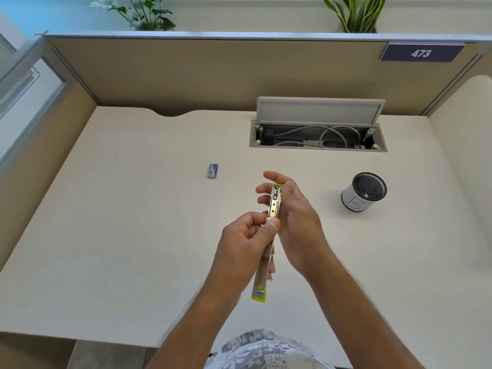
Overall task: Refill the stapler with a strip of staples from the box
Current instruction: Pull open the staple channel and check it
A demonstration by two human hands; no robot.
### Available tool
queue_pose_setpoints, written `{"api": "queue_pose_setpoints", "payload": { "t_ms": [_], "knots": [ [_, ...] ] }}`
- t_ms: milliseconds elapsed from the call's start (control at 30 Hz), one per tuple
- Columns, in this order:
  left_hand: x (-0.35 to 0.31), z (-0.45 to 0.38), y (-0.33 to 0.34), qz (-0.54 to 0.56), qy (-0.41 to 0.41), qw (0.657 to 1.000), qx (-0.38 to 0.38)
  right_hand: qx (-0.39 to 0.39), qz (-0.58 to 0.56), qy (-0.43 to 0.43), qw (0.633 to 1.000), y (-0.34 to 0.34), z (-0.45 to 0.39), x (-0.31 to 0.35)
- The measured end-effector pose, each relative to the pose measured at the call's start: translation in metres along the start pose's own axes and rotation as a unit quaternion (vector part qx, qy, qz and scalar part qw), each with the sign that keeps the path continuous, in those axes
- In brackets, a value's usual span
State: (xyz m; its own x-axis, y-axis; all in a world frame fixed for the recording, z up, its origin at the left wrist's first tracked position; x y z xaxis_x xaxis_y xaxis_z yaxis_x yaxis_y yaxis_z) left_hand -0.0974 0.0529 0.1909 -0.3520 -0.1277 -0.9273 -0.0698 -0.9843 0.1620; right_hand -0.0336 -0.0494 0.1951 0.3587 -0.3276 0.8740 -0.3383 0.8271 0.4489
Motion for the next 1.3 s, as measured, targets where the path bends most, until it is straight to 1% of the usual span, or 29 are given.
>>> {"api": "queue_pose_setpoints", "payload": {
  "t_ms": [33, 67, 133, 167, 200, 233, 367, 467, 633, 767, 833, 900, 967, 1033, 1167, 1300],
  "knots": [
    [-0.001, 0.000, 0.000, 0.004, 0.003, 1.000, 0.000, -0.021, 0.092, -0.016, 0.995, -0.002, 0.002, 0.003],
    [-0.001, 0.000, 0.000, 0.008, 0.009, 1.000, 0.001, -0.049, 0.192, -0.045, 0.979, -0.005, 0.006, 0.009],
    [-0.003, 0.001, -0.001, 0.011, 0.024, 1.000, 0.001, -0.083, 0.362, -0.123, 0.920, -0.005, 0.014, 0.023],
    [-0.004, 0.001, 0.000, 0.011, 0.032, 0.999, 0.001, -0.086, 0.421, -0.150, 0.890, -0.004, 0.018, 0.027],
    [-0.005, 0.001, -0.001, 0.007, 0.040, 0.999, -0.002, -0.083, 0.463, -0.163, 0.867, -0.002, 0.021, 0.030],
    [-0.006, 0.002, -0.001, 0.002, 0.047, 0.999, -0.006, -0.078, 0.491, -0.165, 0.852, -0.001, 0.024, 0.031],
    [-0.006, 0.005, 0.001, -0.002, 0.073, 0.997, -0.017, -0.070, 0.544, -0.166, 0.820, 0.003, 0.029, 0.036],
    [-0.006, 0.006, 0.003, 0.010, 0.088, 0.996, -0.023, -0.069, 0.547, -0.167, 0.817, 0.006, 0.031, 0.040],
    [-0.006, 0.008, 0.006, 0.028, 0.099, 0.994, -0.021, -0.056, 0.538, -0.166, 0.825, 0.012, 0.030, 0.044],
    [-0.005, 0.010, 0.010, 0.055, 0.093, 0.994, -0.023, -0.043, 0.520, -0.145, 0.841, 0.015, 0.027, 0.043],
    [-0.004, 0.011, 0.010, 0.069, 0.087, 0.993, -0.034, -0.028, 0.503, -0.128, 0.854, 0.015, 0.026, 0.041],
    [-0.005, 0.012, 0.010, 0.065, 0.085, 0.993, -0.044, -0.011, 0.482, -0.114, 0.869, 0.015, 0.025, 0.039],
    [-0.005, 0.012, 0.012, 0.062, 0.083, 0.994, -0.047, -0.006, 0.473, -0.108, 0.874, 0.014, 0.025, 0.038],
    [-0.006, 0.012, 0.013, 0.062, 0.081, 0.994, -0.047, -0.007, 0.477, -0.108, 0.872, 0.014, 0.026, 0.037],
    [-0.005, 0.011, 0.015, 0.061, 0.076, 0.994, -0.042, -0.017, 0.502, -0.116, 0.857, 0.014, 0.029, 0.037],
    [-0.003, 0.009, 0.014, 0.071, 0.066, 0.994, -0.051, -0.029, 0.524, -0.153, 0.837, 0.017, 0.034, 0.040]
  ]
}}
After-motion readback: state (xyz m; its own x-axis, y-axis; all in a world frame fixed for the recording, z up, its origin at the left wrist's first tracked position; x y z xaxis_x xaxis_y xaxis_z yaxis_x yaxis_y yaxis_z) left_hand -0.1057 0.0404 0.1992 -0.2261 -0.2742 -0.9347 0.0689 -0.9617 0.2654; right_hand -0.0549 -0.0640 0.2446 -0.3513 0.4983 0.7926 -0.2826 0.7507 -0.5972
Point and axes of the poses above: each hand's wrist, its own z-axis away from the middle knuckle, its own y-axis out of the palm, x = y × z, the point moved 5 cm from there along -z, towards the middle knuckle, and after that the axes turned 13 degrees about x, right-handed, at the moved point
